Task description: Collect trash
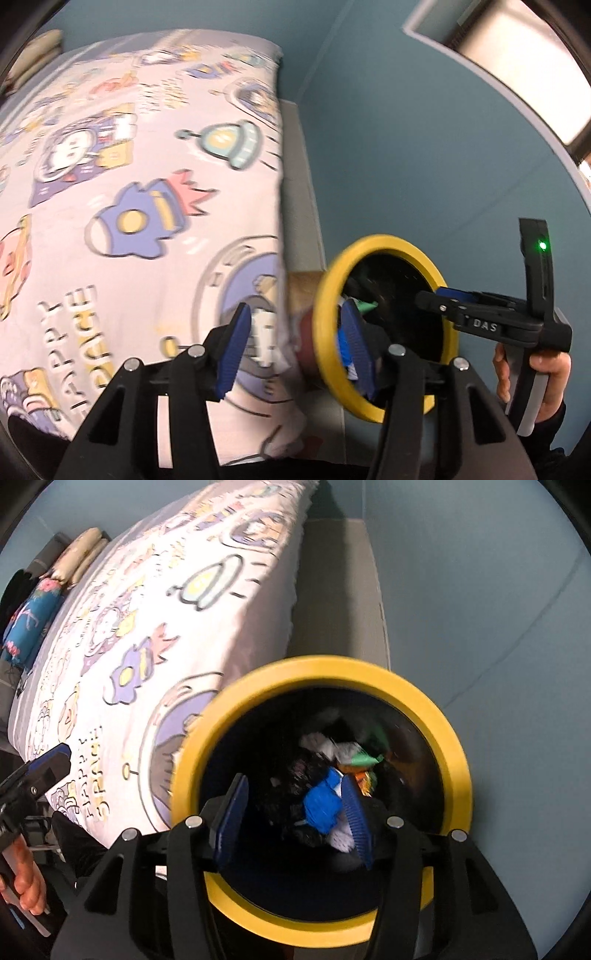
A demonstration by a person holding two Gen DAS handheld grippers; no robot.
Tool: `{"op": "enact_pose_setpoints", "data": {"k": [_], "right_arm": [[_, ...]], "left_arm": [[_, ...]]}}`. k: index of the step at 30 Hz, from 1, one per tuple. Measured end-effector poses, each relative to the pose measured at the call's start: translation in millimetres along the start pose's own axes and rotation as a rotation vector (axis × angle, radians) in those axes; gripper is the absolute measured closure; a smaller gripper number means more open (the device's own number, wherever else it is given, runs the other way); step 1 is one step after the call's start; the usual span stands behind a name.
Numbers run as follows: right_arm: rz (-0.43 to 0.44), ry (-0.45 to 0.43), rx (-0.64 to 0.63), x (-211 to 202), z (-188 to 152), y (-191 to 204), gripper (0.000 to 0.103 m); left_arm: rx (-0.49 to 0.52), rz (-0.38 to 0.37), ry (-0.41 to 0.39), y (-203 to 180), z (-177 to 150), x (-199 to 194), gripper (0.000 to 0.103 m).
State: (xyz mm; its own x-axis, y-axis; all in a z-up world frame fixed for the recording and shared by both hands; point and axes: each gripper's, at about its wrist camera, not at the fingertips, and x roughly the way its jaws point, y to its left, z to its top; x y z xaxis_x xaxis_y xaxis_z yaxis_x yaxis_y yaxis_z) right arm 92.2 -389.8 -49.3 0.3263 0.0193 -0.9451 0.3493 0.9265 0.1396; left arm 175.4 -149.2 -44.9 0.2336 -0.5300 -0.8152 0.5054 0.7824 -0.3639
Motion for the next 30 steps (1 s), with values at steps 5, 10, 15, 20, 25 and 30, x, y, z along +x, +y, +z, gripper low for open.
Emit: {"op": "enact_pose_setpoints", "data": {"k": [5, 10, 15, 20, 25, 30], "right_arm": [[0.000, -0.056, -0.049, 1, 5, 31, 0.046], [0.035, -0.121, -0.085, 1, 10, 61, 0.028], [0.071, -0.184, -0.153, 0, 9, 98, 0.015], [-0.006, -0.246, -0.256, 1, 1, 137, 0.008], [0.049, -0.303, -0.275, 0, -8, 163, 0.008], [0.053, -0.424, -0.282, -12, -21, 183, 0.008]], "left_arm": [[-0.063, 0.078, -0.083, 34, -9, -29, 0.044], [-0.108, 0.180, -0.200, 62, -22, -58, 0.031], [-0.177, 0.232, -0.290, 89, -40, -84, 0.017], [-0.200, 0.295, -0.375, 105, -64, -107, 0.009], [-0.190, 0.397, -0.475, 110, -86, -129, 0.008], [-0.219, 0.490, -0.564, 108, -104, -151, 0.008]]}}
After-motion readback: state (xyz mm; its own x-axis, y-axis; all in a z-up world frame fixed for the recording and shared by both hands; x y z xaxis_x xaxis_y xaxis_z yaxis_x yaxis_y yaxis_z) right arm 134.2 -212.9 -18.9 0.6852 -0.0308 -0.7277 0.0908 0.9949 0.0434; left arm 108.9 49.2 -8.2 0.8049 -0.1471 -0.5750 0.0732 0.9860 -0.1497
